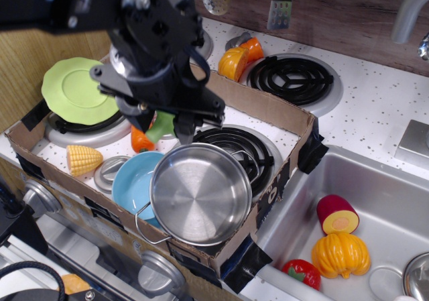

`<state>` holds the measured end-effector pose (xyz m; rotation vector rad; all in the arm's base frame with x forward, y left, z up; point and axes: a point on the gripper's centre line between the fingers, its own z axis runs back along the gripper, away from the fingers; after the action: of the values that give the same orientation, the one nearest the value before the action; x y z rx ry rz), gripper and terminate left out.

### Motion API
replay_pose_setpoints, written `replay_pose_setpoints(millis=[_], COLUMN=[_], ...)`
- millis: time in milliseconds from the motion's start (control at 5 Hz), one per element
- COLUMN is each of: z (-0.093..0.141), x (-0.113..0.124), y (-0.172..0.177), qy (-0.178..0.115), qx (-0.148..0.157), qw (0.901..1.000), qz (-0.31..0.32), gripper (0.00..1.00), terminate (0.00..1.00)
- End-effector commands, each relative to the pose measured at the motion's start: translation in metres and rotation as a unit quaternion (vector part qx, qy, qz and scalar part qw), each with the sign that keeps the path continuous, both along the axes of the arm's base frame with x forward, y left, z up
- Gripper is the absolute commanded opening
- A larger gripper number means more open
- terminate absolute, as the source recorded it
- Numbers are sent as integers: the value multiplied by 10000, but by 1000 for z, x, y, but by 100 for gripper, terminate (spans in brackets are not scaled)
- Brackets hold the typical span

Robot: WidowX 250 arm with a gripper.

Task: Put broccoli in pot

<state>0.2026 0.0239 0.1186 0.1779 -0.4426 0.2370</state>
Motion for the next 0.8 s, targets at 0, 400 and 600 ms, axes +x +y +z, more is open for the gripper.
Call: replay_pose_setpoints(millis=[0,400,600], z=[-12,-21,-18], x=[-1,9,11], y=[-27,-25,-22], qy=[38,40,50], qx=[-228,-466,-370], qw=[9996,9989,9993], qz=[147,25,-16], gripper=[0,100,100], terminate=[0,0,0])
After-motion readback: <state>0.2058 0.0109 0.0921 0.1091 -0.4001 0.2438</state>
